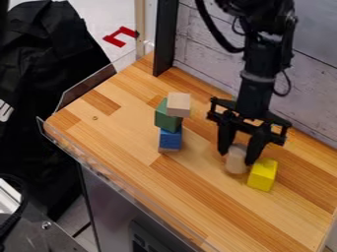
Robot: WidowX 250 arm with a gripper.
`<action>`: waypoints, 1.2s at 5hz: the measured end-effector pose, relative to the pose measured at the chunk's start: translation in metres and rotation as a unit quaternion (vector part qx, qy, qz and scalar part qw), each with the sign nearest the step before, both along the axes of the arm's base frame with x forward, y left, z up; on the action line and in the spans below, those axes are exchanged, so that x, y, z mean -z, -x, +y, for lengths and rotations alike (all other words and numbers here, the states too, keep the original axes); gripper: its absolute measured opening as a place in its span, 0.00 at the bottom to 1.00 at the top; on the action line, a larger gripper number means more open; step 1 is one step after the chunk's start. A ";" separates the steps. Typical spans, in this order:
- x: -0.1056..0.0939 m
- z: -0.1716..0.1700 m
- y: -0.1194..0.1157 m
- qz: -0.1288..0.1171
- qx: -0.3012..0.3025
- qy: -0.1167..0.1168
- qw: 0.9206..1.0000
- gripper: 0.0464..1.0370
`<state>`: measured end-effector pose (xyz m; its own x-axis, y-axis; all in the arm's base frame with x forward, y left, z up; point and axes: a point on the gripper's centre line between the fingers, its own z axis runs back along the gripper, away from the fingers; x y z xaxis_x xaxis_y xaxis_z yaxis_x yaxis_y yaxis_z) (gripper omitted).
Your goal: Put the cylinderon the surface of the table
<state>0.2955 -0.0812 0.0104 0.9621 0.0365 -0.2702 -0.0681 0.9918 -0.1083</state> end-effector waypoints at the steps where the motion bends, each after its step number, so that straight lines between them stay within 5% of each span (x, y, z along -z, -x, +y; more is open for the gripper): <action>1: 0.006 0.001 0.000 0.002 -0.002 -0.003 1.000 0.48; 3: 0.008 0.010 -0.002 -0.006 -0.011 -0.019 1.000 0.53; 4: 0.009 0.011 -0.001 -0.002 -0.008 -0.024 1.000 0.84; 5: 0.009 0.010 -0.001 -0.005 -0.014 -0.035 0.999 0.97; 6: -0.012 0.011 -0.002 -0.036 -0.027 -0.036 0.998 0.96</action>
